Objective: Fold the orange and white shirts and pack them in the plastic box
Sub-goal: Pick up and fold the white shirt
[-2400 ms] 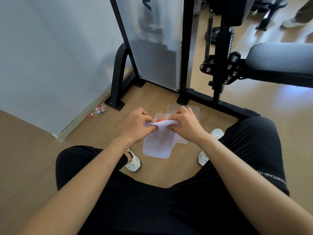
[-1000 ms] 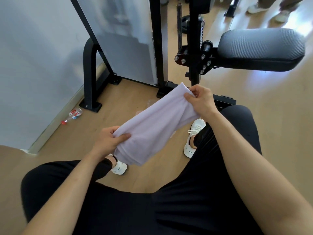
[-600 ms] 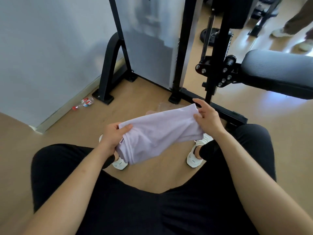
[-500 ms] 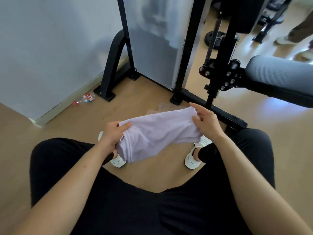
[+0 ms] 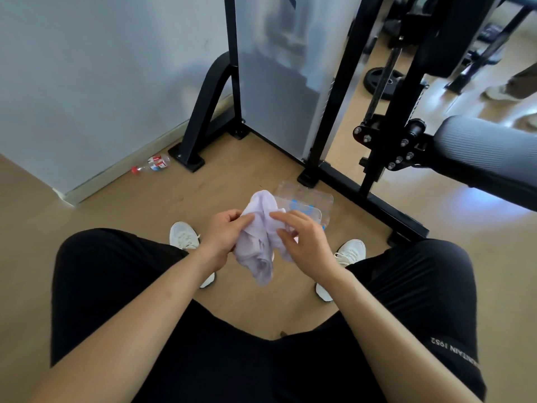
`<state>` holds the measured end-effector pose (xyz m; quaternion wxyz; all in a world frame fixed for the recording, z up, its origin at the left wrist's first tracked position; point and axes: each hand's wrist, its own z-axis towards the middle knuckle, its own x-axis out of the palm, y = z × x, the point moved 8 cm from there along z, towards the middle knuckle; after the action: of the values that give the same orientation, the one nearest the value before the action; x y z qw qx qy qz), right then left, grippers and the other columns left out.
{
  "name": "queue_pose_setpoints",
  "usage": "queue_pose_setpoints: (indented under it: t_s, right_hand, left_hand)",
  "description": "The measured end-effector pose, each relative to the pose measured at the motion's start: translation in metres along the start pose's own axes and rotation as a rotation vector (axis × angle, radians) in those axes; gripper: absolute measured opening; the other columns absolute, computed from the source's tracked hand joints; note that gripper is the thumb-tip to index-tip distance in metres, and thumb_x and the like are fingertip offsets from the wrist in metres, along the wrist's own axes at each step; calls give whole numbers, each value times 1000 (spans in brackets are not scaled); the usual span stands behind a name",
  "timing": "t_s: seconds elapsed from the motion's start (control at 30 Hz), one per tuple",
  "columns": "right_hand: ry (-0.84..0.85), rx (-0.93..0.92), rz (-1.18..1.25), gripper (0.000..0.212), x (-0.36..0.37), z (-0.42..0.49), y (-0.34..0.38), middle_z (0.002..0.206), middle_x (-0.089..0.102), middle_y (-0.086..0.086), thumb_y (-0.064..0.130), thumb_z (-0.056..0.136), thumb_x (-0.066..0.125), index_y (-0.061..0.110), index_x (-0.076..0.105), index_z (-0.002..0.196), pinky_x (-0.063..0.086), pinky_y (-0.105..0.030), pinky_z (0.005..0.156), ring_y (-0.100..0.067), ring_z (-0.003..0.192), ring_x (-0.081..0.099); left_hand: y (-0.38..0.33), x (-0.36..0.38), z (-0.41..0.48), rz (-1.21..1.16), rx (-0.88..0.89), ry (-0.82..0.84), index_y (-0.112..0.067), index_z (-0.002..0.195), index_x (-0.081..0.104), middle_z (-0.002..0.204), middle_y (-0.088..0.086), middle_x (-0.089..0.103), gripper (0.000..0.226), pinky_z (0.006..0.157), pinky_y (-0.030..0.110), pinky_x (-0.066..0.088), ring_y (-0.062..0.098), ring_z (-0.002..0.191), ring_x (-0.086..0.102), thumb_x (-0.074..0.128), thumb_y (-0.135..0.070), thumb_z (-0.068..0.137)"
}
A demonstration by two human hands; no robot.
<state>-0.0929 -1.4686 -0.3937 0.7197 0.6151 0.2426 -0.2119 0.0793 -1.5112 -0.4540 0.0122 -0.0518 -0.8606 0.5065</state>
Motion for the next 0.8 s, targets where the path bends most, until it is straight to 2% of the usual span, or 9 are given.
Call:
queue_pose_setpoints:
  t_s: [0.1, 0.2, 0.27, 0.37, 0.43, 0.6, 0.67, 0.73, 0.8]
  right_hand:
    - [29, -30, 50, 41, 13, -6, 9, 105, 61, 16, 1, 91, 62, 19, 67, 128, 46, -25, 85, -11, 98, 57]
    - [64, 5, 74, 57, 19, -12, 10, 111, 66, 19, 2, 91, 59, 29, 54, 140, 50, -30, 92, -14, 109, 59]
    - [89, 22, 84, 60, 24, -15, 8, 113, 71, 17, 3, 89, 59, 30, 49, 142, 52, -35, 93, -14, 114, 59]
    - [98, 22, 156, 48, 26, -16, 8, 114, 73, 14, 4, 90, 61, 24, 55, 133, 54, -38, 94, -14, 115, 63]
    - [78, 79, 287, 36, 22, -16, 4, 112, 73, 8, 1, 91, 62, 17, 61, 123, 56, -37, 95, -12, 113, 67]
    - [100, 217, 498, 31, 18, -11, -6, 109, 72, -3, -3, 90, 63, 14, 62, 116, 58, -27, 86, -14, 105, 71]
    - [36, 258, 487, 32, 8, -7, -11, 108, 70, -1, 0, 89, 67, 16, 63, 116, 55, -24, 81, -13, 96, 71]
    - [-102, 304, 409, 35, -12, -2, -23, 107, 67, 2, 5, 87, 71, 21, 63, 117, 52, -23, 79, -10, 94, 66]
    - [-174, 318, 306, 51, -29, 4, -35, 118, 61, 5, 14, 83, 78, 28, 57, 127, 52, -25, 86, -8, 105, 60]
  left_hand:
    - [0, 11, -5, -93, -30, 12, 1, 101, 66, 89, 14, 63, 23, 72, 38, 42, 25, 81, 58, 63, -21, 95]
    - [0, 14, -8, -175, -86, 43, -10, 94, 64, 85, 9, 64, 17, 69, 32, 47, 25, 78, 61, 61, -28, 95]
    - [1, 14, -6, -182, -91, 54, -10, 96, 66, 85, 7, 65, 31, 70, 33, 49, 23, 77, 61, 68, -40, 90]
    - [0, 9, -3, -93, -25, 29, -7, 100, 71, 89, 4, 71, 41, 74, 35, 53, 21, 81, 67, 82, -38, 76]
    - [-2, 6, -1, -48, 15, 23, -6, 99, 74, 89, 5, 73, 40, 77, 37, 54, 22, 82, 67, 81, -31, 69]
    - [-6, 4, 2, 39, 76, 49, 1, 97, 72, 85, 8, 70, 28, 73, 35, 51, 23, 76, 64, 74, -18, 76]
    - [-11, 6, 0, 81, 113, 101, -1, 102, 72, 89, 8, 71, 17, 72, 34, 51, 22, 79, 64, 70, -10, 88]
    - [-17, 10, -3, 118, 159, 185, -4, 105, 72, 92, 8, 71, 14, 72, 34, 50, 20, 81, 65, 66, -11, 94]
    - [-22, 12, -8, 144, 187, 272, -8, 105, 72, 93, 6, 72, 13, 74, 31, 51, 16, 83, 66, 64, -14, 96]
